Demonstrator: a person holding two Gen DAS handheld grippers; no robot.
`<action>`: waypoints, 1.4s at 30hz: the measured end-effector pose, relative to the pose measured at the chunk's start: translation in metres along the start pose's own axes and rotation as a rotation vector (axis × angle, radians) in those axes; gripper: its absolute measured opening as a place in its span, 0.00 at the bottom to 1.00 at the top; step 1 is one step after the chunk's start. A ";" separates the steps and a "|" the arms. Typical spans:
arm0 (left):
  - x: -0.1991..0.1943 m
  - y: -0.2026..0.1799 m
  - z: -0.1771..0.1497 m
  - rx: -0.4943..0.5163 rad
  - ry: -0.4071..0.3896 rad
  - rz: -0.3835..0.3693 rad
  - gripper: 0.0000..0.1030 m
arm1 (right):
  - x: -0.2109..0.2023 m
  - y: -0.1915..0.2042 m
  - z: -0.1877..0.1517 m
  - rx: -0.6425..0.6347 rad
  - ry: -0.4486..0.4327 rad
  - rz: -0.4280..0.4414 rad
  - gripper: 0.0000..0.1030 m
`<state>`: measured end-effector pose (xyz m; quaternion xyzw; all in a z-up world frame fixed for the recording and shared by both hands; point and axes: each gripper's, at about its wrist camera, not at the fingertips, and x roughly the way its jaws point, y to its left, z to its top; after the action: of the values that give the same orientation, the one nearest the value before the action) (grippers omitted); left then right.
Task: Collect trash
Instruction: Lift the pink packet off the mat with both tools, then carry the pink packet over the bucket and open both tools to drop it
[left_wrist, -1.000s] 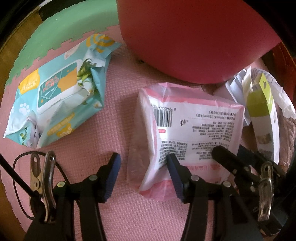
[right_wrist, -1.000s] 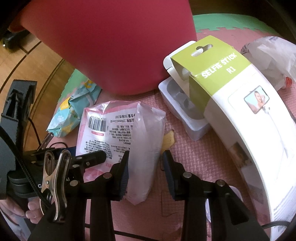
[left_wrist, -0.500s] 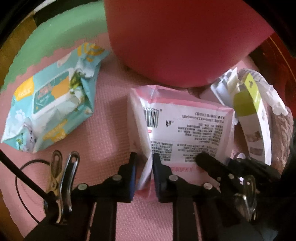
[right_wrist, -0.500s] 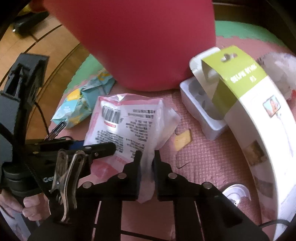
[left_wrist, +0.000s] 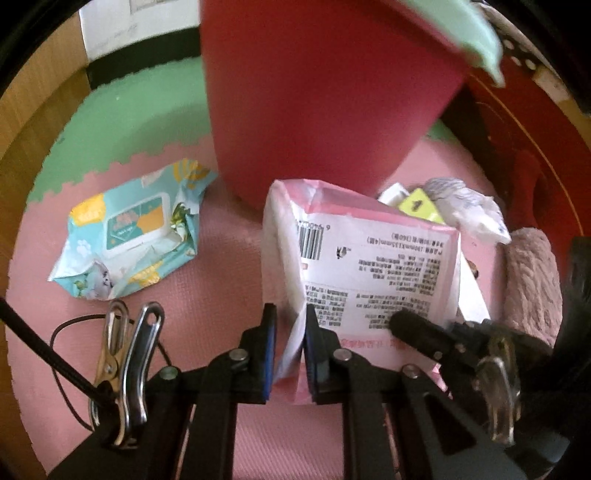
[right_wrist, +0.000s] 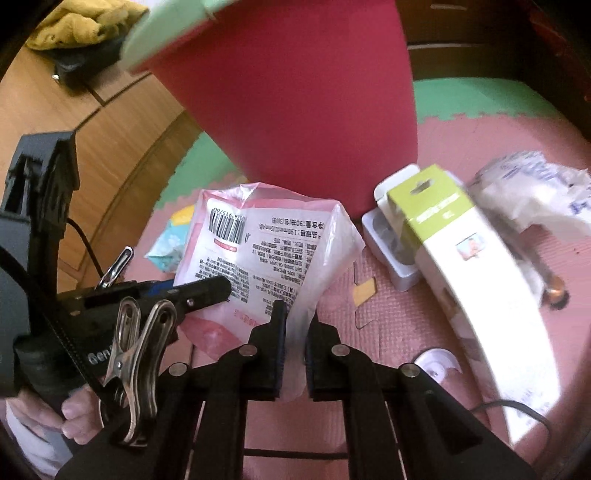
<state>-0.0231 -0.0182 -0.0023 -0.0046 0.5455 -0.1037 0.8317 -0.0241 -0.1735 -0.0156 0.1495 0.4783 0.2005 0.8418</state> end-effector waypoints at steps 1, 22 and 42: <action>-0.007 -0.004 -0.002 0.005 -0.012 0.001 0.13 | -0.005 -0.001 -0.001 0.001 -0.005 0.003 0.09; -0.107 -0.033 0.000 0.005 -0.217 -0.028 0.13 | -0.111 0.017 0.003 -0.033 -0.210 0.029 0.09; -0.169 -0.048 0.059 0.023 -0.399 0.019 0.13 | -0.151 0.050 0.062 -0.136 -0.366 0.019 0.09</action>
<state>-0.0423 -0.0409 0.1809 -0.0103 0.3687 -0.0992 0.9242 -0.0498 -0.2057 0.1501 0.1304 0.3012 0.2098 0.9210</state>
